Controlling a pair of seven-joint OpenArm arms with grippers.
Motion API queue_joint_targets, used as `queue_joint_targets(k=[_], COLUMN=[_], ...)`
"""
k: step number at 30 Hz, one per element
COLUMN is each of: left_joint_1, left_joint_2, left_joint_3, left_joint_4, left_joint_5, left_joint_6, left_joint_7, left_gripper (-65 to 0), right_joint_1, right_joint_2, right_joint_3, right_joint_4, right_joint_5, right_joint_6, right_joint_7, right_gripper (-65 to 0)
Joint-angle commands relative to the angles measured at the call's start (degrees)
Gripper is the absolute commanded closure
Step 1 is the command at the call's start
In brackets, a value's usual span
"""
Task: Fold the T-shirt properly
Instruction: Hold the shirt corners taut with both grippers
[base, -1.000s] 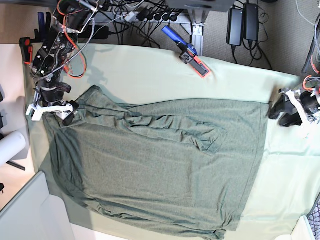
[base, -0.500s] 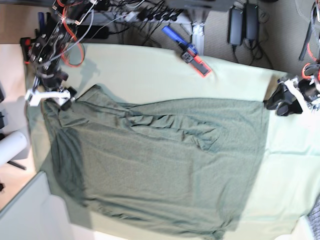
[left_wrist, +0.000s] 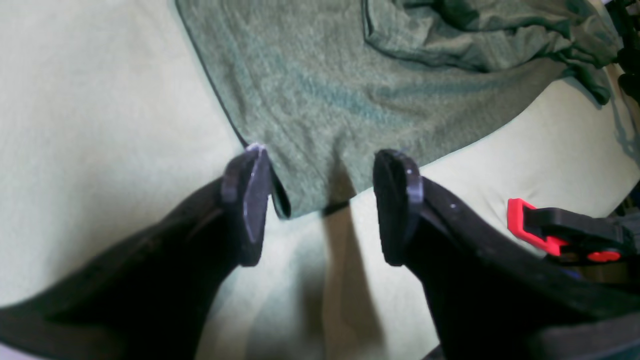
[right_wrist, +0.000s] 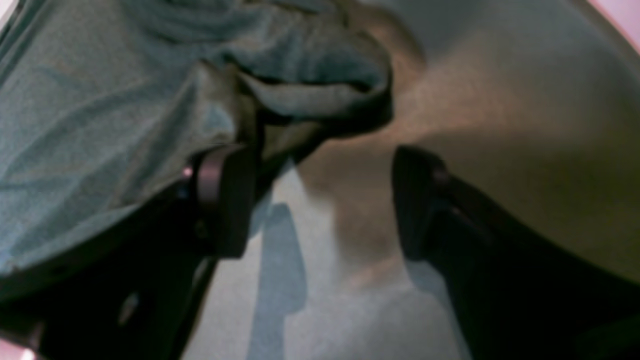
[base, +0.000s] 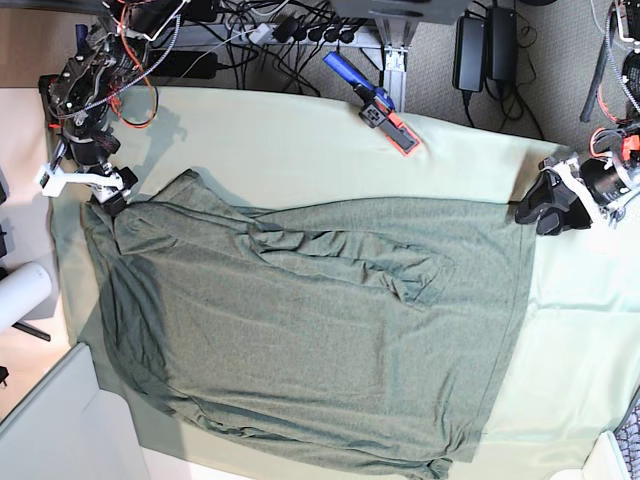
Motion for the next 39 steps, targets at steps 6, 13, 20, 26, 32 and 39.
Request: queue_joint_targets(k=[6, 13, 20, 26, 32, 39], left_joint_1=[-0.52, -0.5, -0.5, -0.52, -0.48, -0.92], left_joint_2=[0.42, 0.44, 0.44, 0.44, 0.35, 0.15], left_joint_3=[-0.31, -0.31, -0.31, -0.31, -0.33, -0.33], left_joint_4=[-1.97, -2.23, -2.23, -2.23, -2.14, -2.14], left_joint_5=[1.68, 1.64, 1.7, 1.62, 1.66, 1.51], left_joint_6=[-0.54, -0.54, -0.54, -0.54, -0.54, -0.54], left_joint_7=[-1.9, -2.32, -2.73, -2.95, -2.71, -2.73], left_gripper=[-36.3, -36.2, -15.6, 0.0, 0.0, 0.0], right_joint_1=[0.61, 0.59, 0.66, 0.61, 0.66, 1.31], right_joint_2=[0.94, 0.92, 0.13, -2.16, -2.4, -2.4], right_joint_3=[0.13, -0.04, -2.27, -2.49, -2.47, -2.47], right_joint_4=[1.11, 1.11, 1.11, 1.11, 1.11, 1.11], right_joint_5=[0.85, 0.96, 2.78, 2.82, 4.72, 6.29], right_joint_6=[0.28, 0.28, 0.35, 1.36, 3.06, 3.1], right_joint_7=[1.05, 0.28, 0.07, -0.24, -1.22, -1.44], right_gripper=[-42.4, -42.4, -42.4, -42.4, -42.4, -42.4])
